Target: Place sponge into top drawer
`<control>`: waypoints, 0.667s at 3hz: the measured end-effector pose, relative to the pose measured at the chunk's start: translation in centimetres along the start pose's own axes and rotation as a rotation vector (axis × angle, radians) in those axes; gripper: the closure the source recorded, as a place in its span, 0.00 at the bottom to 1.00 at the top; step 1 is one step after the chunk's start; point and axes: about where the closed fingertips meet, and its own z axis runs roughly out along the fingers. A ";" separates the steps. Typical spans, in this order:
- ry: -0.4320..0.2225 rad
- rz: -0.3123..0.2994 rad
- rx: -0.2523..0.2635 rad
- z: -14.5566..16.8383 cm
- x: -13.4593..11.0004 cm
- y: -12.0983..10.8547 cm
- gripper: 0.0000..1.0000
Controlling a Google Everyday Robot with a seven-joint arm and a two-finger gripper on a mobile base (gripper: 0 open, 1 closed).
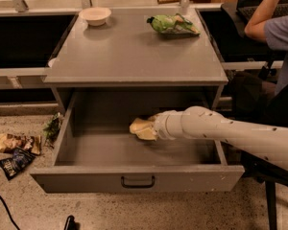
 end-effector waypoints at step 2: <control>-0.029 0.017 0.027 -1.9 0.2 -0.9 0.00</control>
Offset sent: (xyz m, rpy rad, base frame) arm -0.0112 -0.0386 0.0265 0.0301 -0.0487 -0.0679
